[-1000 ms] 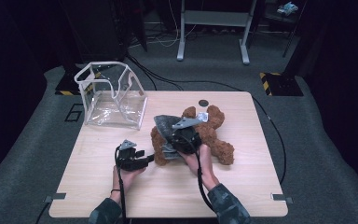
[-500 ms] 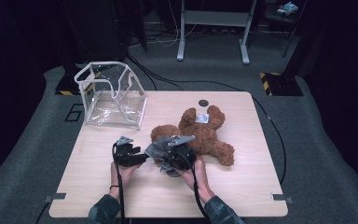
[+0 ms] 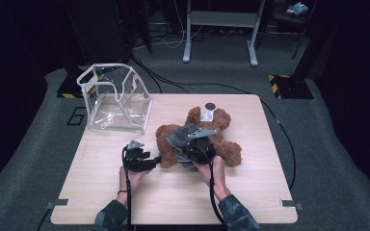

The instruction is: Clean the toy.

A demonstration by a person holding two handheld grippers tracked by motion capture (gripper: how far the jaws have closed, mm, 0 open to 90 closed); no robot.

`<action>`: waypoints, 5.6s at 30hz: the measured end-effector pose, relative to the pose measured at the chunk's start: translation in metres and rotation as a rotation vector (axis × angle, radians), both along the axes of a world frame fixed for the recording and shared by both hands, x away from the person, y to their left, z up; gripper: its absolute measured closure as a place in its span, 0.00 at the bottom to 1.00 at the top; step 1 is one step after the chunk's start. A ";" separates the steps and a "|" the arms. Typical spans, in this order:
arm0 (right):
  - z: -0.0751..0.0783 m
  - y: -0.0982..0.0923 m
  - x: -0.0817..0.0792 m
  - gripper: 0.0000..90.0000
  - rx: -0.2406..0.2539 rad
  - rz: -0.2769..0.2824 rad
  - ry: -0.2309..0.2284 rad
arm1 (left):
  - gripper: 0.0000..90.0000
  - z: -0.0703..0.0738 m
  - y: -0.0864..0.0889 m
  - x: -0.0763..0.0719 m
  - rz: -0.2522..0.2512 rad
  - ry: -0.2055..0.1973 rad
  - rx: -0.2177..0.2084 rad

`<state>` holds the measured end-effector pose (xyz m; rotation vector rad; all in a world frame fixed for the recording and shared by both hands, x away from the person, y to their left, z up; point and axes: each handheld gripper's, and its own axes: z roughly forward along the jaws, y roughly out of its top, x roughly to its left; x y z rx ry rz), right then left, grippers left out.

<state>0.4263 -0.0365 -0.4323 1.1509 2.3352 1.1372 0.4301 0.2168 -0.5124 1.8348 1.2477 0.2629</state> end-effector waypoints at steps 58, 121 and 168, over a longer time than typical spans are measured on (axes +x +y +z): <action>0.002 -0.049 0.017 0.88 -0.260 -0.228 -0.061 | 0.93 -0.018 -0.022 0.007 -0.077 0.007 -0.001; 0.018 -0.119 0.024 0.88 -0.087 -0.283 0.018 | 0.93 -0.018 -0.023 0.006 -0.066 -0.004 0.016; -0.052 -0.034 -0.002 0.88 -0.149 0.003 0.162 | 0.93 -0.018 -0.023 0.006 -0.069 -0.001 0.016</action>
